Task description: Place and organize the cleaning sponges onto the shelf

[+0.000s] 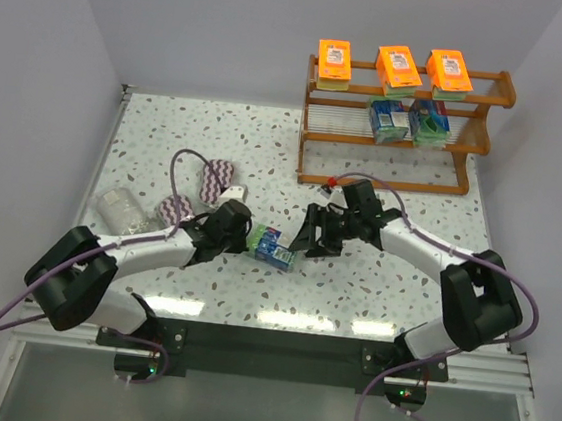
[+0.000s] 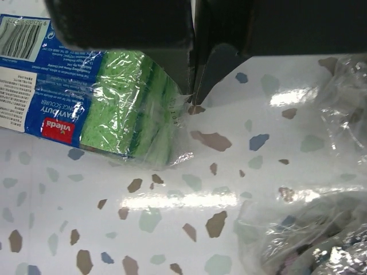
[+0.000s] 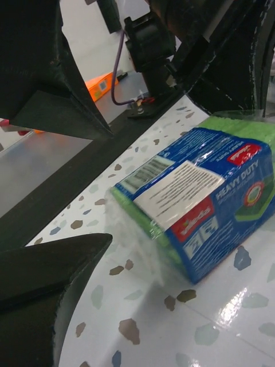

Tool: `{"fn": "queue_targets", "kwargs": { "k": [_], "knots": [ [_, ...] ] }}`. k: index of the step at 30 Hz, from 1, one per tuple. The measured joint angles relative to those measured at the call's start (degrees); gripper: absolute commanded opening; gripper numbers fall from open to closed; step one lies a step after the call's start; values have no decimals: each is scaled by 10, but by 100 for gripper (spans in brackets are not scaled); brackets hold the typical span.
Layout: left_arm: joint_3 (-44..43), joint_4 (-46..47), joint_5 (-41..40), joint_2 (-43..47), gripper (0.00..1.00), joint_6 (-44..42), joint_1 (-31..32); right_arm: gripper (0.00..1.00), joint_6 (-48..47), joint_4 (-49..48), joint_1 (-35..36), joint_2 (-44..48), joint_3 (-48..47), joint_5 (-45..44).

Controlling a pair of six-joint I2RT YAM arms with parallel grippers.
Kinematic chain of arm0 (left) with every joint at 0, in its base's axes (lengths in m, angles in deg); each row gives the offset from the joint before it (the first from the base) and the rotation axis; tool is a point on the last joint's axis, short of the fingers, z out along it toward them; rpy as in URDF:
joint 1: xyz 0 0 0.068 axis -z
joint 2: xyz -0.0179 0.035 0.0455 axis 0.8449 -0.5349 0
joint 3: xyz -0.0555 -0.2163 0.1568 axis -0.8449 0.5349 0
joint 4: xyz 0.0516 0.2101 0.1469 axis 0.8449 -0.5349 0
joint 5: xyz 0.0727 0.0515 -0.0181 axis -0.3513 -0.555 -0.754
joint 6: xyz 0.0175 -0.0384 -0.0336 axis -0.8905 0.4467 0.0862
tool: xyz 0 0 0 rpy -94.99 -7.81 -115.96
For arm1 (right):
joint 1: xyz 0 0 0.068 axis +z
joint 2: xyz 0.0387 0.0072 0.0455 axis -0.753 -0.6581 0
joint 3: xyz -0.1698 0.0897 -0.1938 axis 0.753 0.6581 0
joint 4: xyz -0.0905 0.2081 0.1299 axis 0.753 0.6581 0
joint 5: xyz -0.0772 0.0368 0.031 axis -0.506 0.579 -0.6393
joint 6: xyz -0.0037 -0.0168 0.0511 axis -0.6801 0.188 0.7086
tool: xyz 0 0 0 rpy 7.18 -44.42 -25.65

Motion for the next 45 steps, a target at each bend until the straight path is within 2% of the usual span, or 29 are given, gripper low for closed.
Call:
{"fn": "queue_targets", "kwargs": {
  "k": [4, 7, 8, 15, 19, 23, 29, 36, 45],
  "knots": [
    [-16, 21, 24, -16, 0, -1, 0, 67, 31, -38, 19, -25, 0, -6],
    [-24, 26, 31, -22, 0, -3, 0, 61, 55, -63, 21, -52, 0, -15],
    [-27, 26, 31, -25, 0, -3, 0, 56, 61, -68, 21, -60, 0, -16],
    [-42, 24, 30, -40, 0, -12, -4, 42, 88, -93, 19, -83, 15, -18],
    [-42, 23, 30, -42, 0, -13, -4, 18, 100, -109, 19, -76, 31, -17],
    [-42, 13, 22, -42, 0, -12, -4, 0, 112, -120, 19, -71, 36, -14],
    [-64, -58, -13, 5, 0, -10, -4, 0, 129, -117, -7, -38, 39, 7],
    [-132, -175, -84, 131, 0, 14, -10, 0, 155, -105, -124, 48, 32, 63],
    [-147, -274, -111, 259, 0, 67, -11, 0, 210, -98, -247, 68, -81, 83]
  ]
}}
